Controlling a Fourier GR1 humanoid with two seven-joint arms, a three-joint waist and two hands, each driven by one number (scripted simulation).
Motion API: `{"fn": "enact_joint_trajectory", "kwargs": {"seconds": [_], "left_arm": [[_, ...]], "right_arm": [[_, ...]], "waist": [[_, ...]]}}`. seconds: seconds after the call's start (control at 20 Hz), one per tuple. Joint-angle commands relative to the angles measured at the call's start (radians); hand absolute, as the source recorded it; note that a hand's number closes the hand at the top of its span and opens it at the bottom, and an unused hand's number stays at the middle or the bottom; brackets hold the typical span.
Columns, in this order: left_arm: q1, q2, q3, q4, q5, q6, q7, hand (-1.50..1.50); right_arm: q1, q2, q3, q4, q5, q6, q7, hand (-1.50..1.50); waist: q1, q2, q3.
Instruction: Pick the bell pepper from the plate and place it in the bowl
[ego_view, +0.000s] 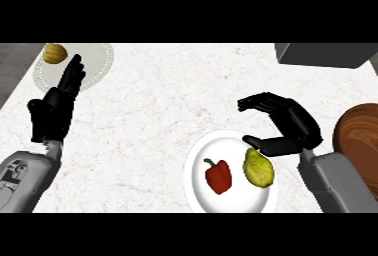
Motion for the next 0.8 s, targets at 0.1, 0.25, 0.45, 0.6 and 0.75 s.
{"fn": "enact_joint_trajectory", "kwargs": {"seconds": [0.1,0.25,0.45,0.6,0.75], "left_arm": [[0.003,-0.012,-0.011,-0.033,-0.024,0.031,0.030,0.00],[0.003,-0.011,-0.009,-0.043,-0.030,0.031,0.041,0.00],[0.029,-0.026,-0.016,-0.065,-0.037,0.042,0.055,0.00],[0.064,-0.010,-0.016,-0.105,-0.037,0.034,0.075,0.00],[0.073,-0.001,0.013,-0.084,-0.018,0.004,0.038,0.00]], "right_arm": [[-0.074,-0.099,0.048,0.113,0.058,0.371,-0.304,-1.50],[-0.172,-0.159,0.048,0.202,0.193,0.418,-0.425,-1.50],[-0.278,-0.230,0.122,0.184,0.317,0.449,-0.416,-1.50],[-0.328,-0.216,0.206,0.169,0.461,0.356,-0.415,-1.50],[-0.395,-0.191,0.288,0.153,0.542,0.336,-0.362,-1.50]], "waist": [[-0.018,-0.004,-0.001],[-0.025,-0.005,-0.003],[-0.041,-0.013,-0.006],[-0.036,-0.016,-0.006],[-0.045,-0.016,-0.008]]}}
